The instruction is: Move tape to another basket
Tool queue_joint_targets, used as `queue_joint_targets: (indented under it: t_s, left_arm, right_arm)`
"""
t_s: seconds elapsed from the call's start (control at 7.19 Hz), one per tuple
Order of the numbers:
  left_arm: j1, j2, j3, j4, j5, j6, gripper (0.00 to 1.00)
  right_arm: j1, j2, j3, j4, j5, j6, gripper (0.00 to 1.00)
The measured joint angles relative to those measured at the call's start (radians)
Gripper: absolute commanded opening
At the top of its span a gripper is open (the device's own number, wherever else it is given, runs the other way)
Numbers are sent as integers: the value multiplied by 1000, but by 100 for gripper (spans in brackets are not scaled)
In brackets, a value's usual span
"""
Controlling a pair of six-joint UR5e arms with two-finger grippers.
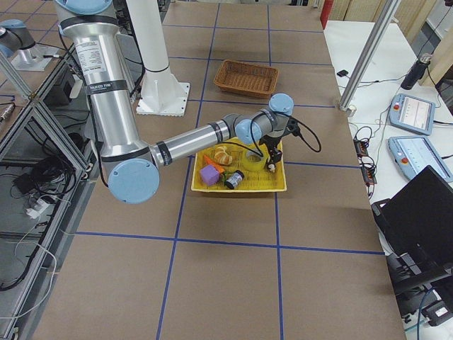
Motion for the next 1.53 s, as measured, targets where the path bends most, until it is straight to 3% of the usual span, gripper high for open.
queue_joint_targets:
  t_s: [0.56, 1.25, 1.39, 1.53]
  left_arm:
    - [0, -5, 6, 0, -1, 1, 98]
    - [0, -19, 29, 0, -1, 1, 98]
    - [0, -19, 30, -1, -1, 1, 98]
    - [0, -19, 31, -1, -1, 1, 98]
  right_arm:
    - [-51, 59, -108, 15, -15, 15, 100]
    - [-101, 51, -140, 4, -44, 18, 100]
    - [-102, 46, -140, 4, -44, 18, 81]
    - [-106, 42, -140, 5, -46, 18, 42]
